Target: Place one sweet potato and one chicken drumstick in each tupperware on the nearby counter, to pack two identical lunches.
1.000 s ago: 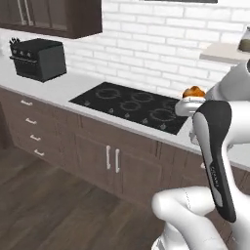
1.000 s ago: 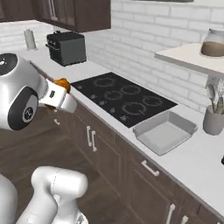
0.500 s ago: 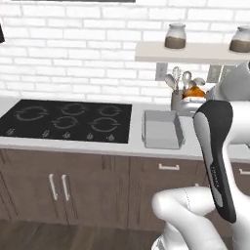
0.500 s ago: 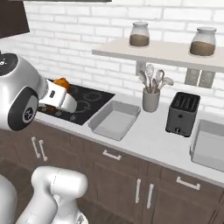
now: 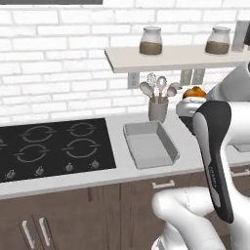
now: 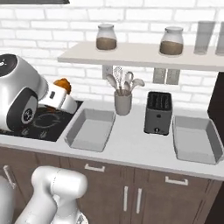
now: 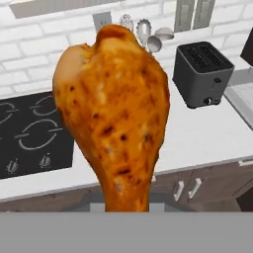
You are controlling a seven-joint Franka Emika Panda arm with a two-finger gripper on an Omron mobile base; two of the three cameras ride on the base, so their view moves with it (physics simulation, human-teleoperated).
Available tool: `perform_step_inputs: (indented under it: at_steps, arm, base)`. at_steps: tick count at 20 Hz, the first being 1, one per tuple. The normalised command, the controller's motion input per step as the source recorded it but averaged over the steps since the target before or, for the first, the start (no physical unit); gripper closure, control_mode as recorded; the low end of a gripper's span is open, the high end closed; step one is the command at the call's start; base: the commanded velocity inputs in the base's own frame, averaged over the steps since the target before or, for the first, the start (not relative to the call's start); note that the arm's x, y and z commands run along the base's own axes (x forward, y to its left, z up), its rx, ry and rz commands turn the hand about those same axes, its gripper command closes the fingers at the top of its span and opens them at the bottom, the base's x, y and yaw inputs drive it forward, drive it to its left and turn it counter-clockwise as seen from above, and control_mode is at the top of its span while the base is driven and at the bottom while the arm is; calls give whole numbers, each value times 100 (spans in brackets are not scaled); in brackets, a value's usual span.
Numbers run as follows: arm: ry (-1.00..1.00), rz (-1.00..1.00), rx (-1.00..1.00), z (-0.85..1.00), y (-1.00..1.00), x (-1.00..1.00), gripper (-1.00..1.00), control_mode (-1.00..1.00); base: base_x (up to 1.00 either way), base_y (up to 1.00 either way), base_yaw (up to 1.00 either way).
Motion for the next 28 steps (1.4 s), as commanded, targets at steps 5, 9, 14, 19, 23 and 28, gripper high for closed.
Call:
perform_step_inputs:
  at_steps: [5, 9, 14, 19, 23, 28]
  arm:
    - [0, 0, 0, 0, 0, 0, 100, 100]
    - [15, 0, 0, -66, 1, 42, 100, -100]
    - [30, 0, -3, -97, -1, 94, 100, -100]
    - [16, 0, 0, -80, 0, 95, 100, -100]
    - [3, 1, 0, -74, 0, 84, 100, -100]
    - [-3, 8, 0, -72, 0, 56, 100, -100]
  base:
    - [19, 49, -10]
    - [0, 0, 0]
    - [0, 0, 0]
    - [0, 0, 0]
    - [0, 0, 0]
    - [0, 0, 0]
